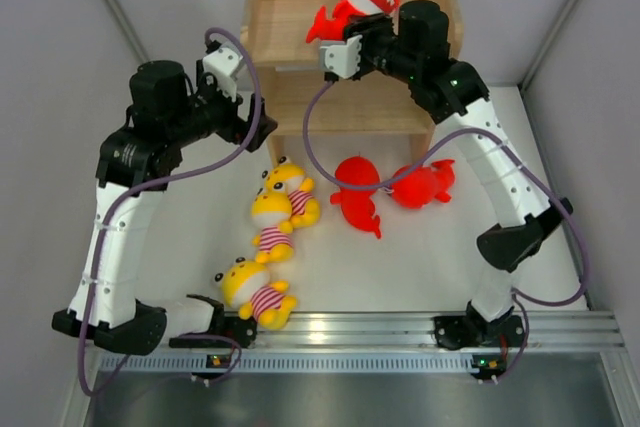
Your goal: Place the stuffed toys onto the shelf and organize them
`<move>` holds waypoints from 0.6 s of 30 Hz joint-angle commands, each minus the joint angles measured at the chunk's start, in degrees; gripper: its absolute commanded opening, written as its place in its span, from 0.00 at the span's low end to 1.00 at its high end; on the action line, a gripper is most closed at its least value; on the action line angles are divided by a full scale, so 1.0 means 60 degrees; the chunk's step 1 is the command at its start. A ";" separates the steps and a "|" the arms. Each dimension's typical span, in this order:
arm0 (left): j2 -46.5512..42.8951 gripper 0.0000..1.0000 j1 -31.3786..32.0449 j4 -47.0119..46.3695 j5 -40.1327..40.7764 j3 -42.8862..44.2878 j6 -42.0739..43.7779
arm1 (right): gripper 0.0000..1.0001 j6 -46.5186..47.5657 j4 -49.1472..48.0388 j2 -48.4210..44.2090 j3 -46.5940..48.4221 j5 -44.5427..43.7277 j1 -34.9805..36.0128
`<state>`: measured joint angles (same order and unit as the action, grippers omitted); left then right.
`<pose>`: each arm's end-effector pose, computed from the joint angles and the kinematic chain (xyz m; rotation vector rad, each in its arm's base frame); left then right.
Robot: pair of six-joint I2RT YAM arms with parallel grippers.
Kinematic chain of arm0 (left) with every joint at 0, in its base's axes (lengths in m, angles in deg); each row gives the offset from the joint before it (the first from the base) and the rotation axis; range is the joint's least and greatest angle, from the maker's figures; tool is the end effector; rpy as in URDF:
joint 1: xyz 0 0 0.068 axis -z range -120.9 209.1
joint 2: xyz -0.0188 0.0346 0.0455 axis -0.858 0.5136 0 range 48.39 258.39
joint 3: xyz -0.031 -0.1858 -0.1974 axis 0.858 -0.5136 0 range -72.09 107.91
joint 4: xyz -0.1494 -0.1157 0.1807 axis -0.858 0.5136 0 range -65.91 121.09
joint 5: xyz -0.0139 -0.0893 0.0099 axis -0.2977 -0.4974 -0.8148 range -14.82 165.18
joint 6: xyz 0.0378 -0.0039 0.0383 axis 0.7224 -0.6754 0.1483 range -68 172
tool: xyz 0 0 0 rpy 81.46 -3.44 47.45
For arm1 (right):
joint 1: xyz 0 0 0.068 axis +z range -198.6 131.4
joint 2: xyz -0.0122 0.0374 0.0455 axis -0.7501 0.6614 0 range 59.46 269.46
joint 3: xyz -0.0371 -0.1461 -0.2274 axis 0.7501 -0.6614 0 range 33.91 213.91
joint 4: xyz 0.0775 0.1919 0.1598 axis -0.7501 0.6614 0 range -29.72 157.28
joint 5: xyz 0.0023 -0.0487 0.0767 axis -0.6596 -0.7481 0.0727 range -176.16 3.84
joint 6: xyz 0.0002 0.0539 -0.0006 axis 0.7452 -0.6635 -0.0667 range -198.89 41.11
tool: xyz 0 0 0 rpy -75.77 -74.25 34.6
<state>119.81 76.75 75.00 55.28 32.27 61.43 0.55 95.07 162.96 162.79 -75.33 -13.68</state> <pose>0.1975 -0.0757 0.5142 0.6704 1.7640 -0.4251 0.3116 0.2256 0.5116 -1.5414 0.8274 -0.4071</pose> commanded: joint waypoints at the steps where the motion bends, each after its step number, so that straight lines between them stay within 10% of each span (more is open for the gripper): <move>1: 0.0167 0.93 -0.0041 -0.0049 -0.0404 0.0039 0.0216 | 0.48 -0.0041 -0.0933 -0.0697 -0.0209 0.0890 -0.0428; 6: 0.0416 0.93 -0.0056 -0.0063 -0.0725 0.0215 0.0171 | 0.99 -0.0656 -0.1606 -0.1398 -0.1085 0.0730 -0.0560; 12: 0.0372 0.94 -0.0056 -0.0063 -0.0902 0.0112 0.0171 | 0.99 -0.2484 -0.2778 -0.3213 -0.2770 0.1607 -0.0532; 18: 0.0358 0.94 -0.0143 -0.0049 -0.1107 0.0068 0.0171 | 0.99 -0.8397 -0.5702 -0.4403 -0.4192 0.0443 0.0112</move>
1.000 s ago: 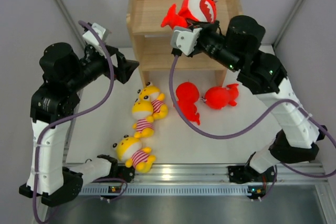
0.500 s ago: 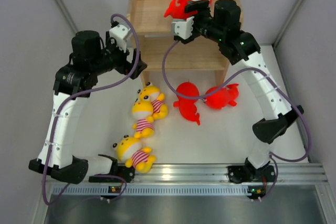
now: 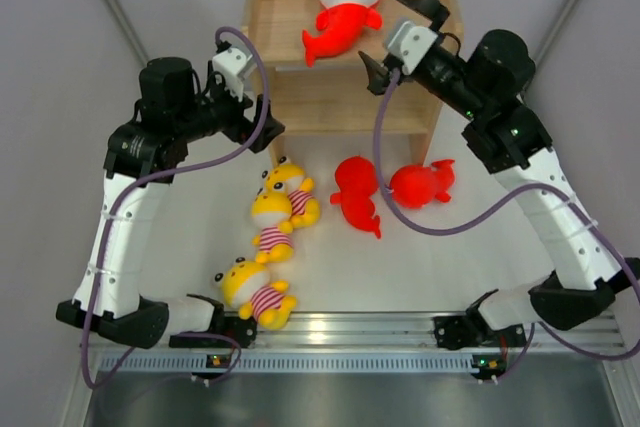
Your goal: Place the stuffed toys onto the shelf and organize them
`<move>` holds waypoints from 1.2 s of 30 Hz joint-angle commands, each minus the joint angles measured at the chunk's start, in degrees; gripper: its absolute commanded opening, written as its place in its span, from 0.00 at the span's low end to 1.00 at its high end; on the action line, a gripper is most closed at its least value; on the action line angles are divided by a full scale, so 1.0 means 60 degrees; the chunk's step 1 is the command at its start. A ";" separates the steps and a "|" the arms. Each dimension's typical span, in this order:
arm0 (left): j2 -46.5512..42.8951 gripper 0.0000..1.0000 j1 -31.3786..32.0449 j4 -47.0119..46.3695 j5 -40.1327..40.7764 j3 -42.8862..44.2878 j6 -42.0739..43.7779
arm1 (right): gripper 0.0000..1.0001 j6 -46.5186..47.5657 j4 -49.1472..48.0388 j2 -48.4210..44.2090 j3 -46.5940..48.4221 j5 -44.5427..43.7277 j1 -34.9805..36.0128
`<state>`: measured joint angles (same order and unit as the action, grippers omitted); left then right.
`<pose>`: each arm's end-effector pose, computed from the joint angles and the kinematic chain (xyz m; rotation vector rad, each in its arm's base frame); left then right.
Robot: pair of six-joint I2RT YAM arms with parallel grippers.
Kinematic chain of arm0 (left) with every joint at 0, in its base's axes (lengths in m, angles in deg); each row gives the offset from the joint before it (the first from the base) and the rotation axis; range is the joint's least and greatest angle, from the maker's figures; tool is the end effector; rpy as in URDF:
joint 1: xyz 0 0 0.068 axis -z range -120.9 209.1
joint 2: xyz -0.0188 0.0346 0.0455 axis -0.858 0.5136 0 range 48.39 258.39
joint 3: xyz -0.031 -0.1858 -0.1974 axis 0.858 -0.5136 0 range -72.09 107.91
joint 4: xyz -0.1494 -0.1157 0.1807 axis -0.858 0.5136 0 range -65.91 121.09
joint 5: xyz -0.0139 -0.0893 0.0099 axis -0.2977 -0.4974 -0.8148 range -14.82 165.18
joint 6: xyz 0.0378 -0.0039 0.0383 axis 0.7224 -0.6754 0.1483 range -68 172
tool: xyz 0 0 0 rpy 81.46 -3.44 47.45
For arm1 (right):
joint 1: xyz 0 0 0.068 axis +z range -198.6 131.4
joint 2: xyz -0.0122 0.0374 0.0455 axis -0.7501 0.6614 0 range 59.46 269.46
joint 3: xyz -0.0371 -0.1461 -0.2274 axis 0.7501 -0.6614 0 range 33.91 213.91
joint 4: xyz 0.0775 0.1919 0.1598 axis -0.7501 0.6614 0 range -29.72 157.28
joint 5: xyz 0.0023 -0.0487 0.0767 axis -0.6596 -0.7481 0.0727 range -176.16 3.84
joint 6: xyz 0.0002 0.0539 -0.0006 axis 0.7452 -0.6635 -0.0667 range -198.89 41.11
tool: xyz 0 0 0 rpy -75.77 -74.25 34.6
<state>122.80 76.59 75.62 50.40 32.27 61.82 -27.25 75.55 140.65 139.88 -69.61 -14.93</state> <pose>0.2151 -0.0836 0.5030 0.7333 1.8012 -0.5091 0.2303 0.1655 0.5494 -1.1188 0.8614 -0.0568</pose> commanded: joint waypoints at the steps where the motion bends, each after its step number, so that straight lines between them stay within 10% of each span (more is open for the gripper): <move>1: -0.0156 0.94 -0.0162 -0.0136 -0.0295 0.0025 0.0120 | 0.99 -0.5614 -0.2805 -0.0627 -0.0406 -0.1084 0.0553; 7: -0.0331 0.94 -0.0821 -0.0150 -0.0382 -0.0414 0.0077 | 0.84 -1.0300 -0.3129 0.0413 -0.0303 -0.6635 0.1565; 21: -0.0683 0.94 -0.1026 -0.0136 -0.1554 -0.0547 0.0120 | 0.83 -0.8783 -0.2956 0.3972 0.2769 -1.1196 0.2401; 27: -0.0830 0.94 -0.1026 -0.0136 -0.1540 -0.0562 0.0135 | 0.16 -0.8695 -0.2721 0.3536 0.2145 -1.1212 0.2153; 36: -0.0932 0.94 -0.1041 -0.0107 -0.1525 -0.0635 0.0194 | 0.00 -0.6967 -0.2033 0.1923 0.1161 -1.0261 0.1275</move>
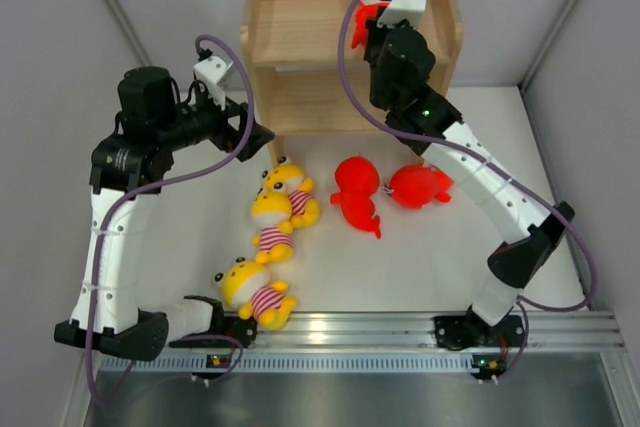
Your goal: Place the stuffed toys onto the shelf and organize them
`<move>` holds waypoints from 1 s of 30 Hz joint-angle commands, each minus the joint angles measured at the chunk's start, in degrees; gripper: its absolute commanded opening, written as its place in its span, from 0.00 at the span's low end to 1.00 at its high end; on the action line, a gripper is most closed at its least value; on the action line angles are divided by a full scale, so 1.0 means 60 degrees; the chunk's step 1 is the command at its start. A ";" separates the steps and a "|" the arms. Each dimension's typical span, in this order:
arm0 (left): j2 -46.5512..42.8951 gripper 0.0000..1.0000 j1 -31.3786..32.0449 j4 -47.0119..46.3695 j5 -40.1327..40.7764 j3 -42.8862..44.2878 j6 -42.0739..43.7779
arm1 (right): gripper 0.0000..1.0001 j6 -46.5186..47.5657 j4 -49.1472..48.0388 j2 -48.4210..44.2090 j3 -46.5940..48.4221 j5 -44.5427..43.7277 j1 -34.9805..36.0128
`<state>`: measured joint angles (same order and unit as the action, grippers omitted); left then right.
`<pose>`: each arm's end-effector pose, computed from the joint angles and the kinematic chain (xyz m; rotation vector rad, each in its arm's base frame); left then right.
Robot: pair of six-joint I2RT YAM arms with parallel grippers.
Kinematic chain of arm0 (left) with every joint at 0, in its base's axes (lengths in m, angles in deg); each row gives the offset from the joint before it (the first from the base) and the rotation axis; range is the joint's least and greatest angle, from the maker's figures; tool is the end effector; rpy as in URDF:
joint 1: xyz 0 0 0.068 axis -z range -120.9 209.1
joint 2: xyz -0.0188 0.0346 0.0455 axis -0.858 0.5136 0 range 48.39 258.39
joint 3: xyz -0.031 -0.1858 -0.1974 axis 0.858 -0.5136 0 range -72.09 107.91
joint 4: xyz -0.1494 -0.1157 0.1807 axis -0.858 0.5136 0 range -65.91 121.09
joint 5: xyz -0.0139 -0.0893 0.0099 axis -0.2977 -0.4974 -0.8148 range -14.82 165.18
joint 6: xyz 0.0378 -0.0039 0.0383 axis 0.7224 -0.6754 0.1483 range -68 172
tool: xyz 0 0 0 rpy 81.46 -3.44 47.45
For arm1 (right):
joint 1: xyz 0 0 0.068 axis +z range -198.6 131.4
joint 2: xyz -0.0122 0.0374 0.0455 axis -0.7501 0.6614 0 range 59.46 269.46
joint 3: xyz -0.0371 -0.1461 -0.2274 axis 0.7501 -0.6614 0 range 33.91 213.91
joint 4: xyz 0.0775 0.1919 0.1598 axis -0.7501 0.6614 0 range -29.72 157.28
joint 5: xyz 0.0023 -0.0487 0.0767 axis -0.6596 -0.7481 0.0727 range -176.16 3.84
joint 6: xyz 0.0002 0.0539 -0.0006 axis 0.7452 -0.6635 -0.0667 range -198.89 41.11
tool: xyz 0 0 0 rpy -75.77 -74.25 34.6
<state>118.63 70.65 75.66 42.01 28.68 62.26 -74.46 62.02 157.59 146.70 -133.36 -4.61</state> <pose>0.2001 -0.0609 0.5009 0.7326 1.7716 -0.5739 0.2878 0.2415 0.5168 0.1121 1.4139 0.0171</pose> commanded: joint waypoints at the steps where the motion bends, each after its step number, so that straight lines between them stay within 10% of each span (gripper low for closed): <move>1: -0.0236 0.94 -0.0050 -0.0114 -0.0126 -0.0037 0.0106 | 0.00 0.1033 0.0615 -0.0973 0.0068 0.0657 -0.0533; 11: -0.0397 0.94 -0.0079 -0.0114 -0.0156 -0.0038 0.0164 | 0.21 0.1987 0.2198 -0.0373 0.0712 0.1745 -0.1179; 18: -0.0354 0.95 -0.0080 -0.0114 -0.0185 -0.0096 0.0252 | 0.99 0.1972 0.2741 -0.1280 0.0698 0.1875 -0.0975; 24: -0.0368 0.95 -0.0080 -0.0099 -0.0053 -0.0330 0.0355 | 0.99 0.1712 0.3663 -0.2992 0.0714 0.1467 -0.0403; 30: -0.0412 0.95 -0.0094 -0.0099 -0.0682 -0.0652 0.0384 | 1.00 -0.0663 0.3227 -0.6930 -0.4216 0.0309 -0.0373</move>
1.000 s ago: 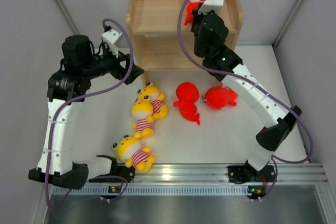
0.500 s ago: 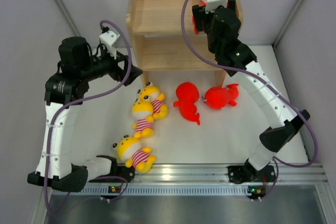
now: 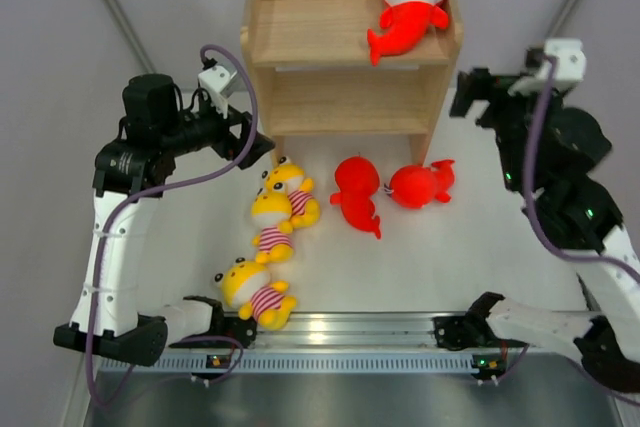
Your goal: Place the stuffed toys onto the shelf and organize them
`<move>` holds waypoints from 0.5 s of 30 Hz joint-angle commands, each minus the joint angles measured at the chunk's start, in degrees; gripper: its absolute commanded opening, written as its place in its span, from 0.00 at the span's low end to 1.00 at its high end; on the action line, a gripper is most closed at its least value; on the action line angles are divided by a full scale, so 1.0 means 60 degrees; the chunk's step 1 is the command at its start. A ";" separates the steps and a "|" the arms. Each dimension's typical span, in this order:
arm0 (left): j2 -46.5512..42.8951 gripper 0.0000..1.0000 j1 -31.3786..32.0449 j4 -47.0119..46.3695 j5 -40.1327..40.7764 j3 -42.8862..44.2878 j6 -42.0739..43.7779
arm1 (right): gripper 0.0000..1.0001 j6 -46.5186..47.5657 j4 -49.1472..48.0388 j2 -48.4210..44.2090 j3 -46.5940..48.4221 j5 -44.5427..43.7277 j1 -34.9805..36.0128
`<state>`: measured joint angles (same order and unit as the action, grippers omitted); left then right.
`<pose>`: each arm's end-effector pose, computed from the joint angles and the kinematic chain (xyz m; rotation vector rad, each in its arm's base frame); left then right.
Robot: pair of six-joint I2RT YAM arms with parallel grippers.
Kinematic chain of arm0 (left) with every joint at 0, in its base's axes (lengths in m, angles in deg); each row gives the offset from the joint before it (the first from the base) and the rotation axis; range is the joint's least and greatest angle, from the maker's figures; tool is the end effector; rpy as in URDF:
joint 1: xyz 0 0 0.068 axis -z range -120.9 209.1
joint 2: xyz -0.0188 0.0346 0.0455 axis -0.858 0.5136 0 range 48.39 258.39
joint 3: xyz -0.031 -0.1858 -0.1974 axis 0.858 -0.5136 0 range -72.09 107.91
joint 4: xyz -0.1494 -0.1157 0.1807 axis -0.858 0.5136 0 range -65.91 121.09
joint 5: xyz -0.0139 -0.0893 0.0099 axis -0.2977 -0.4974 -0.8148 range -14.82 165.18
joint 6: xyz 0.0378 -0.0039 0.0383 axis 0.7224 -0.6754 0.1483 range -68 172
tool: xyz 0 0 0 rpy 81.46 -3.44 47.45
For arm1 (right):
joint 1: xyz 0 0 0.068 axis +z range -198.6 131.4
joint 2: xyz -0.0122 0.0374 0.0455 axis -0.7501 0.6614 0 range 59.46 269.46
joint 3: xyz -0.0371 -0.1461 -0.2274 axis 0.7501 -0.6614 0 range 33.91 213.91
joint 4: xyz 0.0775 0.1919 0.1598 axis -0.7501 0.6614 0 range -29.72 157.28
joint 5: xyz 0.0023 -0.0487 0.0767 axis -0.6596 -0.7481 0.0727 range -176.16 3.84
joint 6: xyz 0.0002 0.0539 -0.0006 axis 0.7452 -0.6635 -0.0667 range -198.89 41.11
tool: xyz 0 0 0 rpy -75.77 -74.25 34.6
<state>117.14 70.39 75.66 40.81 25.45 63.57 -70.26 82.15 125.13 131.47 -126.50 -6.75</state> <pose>0.1975 -0.0601 0.4901 0.7594 1.7849 -0.5845 0.1548 0.1076 0.5520 -0.0399 1.4373 -0.0147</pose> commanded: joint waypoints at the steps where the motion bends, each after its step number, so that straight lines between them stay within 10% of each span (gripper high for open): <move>1: -0.0165 0.94 -0.0050 -0.0085 -0.0483 -0.0128 0.0180 | 0.99 -0.1755 -0.0361 -0.2483 -0.3149 -0.0908 -0.0031; 7: -0.0194 0.93 -0.0050 -0.0070 -0.0921 -0.0304 0.0224 | 0.96 -0.3092 -0.0422 -0.4134 -0.7565 -0.0501 -0.0031; 15: -0.0355 0.93 -0.0050 -0.0084 -0.0922 -0.0596 0.0342 | 0.99 -0.3078 -0.2133 -0.1049 -0.9155 0.2716 -0.0775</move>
<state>116.99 70.39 75.66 36.94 22.74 64.29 -86.70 77.16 115.53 76.32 -120.12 -8.06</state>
